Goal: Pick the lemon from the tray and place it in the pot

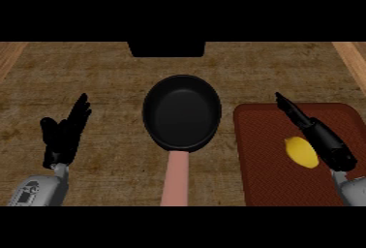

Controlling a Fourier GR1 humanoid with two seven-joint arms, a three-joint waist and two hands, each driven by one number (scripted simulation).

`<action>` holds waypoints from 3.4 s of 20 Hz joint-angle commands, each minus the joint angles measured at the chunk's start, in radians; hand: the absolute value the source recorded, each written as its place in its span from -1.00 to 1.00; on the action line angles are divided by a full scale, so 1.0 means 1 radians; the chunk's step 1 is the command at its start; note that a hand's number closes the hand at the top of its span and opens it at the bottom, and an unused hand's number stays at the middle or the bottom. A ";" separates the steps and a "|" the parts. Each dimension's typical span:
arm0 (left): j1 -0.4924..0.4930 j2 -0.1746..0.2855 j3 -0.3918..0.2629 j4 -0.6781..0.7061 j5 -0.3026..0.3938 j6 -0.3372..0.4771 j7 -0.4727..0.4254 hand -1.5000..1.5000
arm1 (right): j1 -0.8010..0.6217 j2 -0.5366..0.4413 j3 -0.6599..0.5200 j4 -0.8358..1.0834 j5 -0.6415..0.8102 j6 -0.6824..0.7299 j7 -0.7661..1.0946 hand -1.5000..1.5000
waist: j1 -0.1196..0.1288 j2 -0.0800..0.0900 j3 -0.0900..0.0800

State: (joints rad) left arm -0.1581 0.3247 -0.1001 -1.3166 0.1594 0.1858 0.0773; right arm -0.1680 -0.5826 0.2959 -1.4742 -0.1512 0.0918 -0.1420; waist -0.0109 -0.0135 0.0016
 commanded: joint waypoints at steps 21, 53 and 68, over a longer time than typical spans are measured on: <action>0.050 -0.047 -0.108 -0.041 0.012 -0.201 0.048 0.00 | 0.302 -0.205 -0.367 -0.283 -0.121 0.103 -0.220 -1.00 | -0.007 0.010 -0.004; 0.070 -0.116 -0.054 -0.054 -0.050 -0.290 0.062 0.00 | -0.043 -0.103 -0.278 0.368 0.210 0.432 -0.192 -1.00 | 0.017 0.015 -0.001; 0.031 -0.148 -0.018 0.007 -0.103 -0.297 0.048 0.00 | -0.117 0.037 -0.318 0.661 0.187 0.601 -0.315 -1.00 | 0.018 0.017 -0.001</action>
State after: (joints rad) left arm -0.0862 0.1925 -0.1282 -1.3824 0.0741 -0.1050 0.1385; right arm -0.2315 -0.5822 -0.0237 -0.9539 -0.0111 0.6710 -0.3897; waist 0.0048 -0.0012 0.0020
